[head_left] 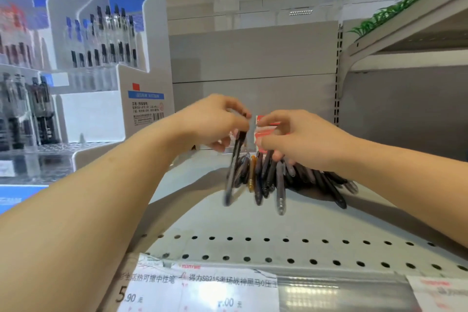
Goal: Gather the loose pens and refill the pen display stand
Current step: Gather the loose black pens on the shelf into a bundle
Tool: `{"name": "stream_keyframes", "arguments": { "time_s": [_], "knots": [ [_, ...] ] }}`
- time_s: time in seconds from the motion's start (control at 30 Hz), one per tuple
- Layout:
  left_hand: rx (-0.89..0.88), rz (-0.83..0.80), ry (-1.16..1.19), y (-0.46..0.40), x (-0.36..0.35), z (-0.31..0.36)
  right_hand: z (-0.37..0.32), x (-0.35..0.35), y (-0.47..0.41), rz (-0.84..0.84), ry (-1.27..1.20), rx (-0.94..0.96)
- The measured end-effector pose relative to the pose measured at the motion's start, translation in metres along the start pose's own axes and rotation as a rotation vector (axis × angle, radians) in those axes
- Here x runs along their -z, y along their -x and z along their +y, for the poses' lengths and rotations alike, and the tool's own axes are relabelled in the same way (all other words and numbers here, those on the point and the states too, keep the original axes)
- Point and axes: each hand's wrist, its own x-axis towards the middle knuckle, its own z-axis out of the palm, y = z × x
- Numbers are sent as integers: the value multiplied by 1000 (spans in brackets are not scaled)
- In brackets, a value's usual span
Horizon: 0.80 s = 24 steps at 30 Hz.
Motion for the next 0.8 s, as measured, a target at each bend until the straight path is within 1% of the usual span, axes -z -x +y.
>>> {"name": "stream_keyframes", "arguments": {
  "time_s": [0.07,0.1,0.23,0.3,0.33,0.37,0.4,0.43,0.47,0.5,0.57,0.6,0.7,0.8],
  "knots": [
    [-130,74,214,10,-1,10,-2,-1,2,29,-124,-14],
    [-181,83,264,14,-4,14,-3,-1,3,38,-178,-8],
    [-306,120,312,24,-18,28,-7,2,8,69,-321,72],
    [-327,156,401,24,-20,32,-9,7,9,94,-402,78],
    [-317,176,469,24,-20,32,-10,11,9,121,-396,82],
    [-294,197,522,22,-20,31,-11,15,9,163,-354,90],
    [-258,216,526,20,-21,30,-11,19,8,215,-290,101],
    [-215,228,458,18,-24,27,-10,25,8,273,-213,118],
    [-180,220,297,16,-28,24,-8,31,8,323,-136,135],
    [-165,181,76,15,-33,22,-7,36,9,357,-78,145],
    [-177,44,-306,17,-45,23,-4,44,10,379,-37,141],
    [-183,-21,-413,19,-51,25,-2,46,10,373,-37,131],
    [-209,-145,-565,25,-68,32,2,46,10,304,-43,108],
    [-199,-159,-627,28,-71,36,5,44,8,227,-31,108]
  ]
}}
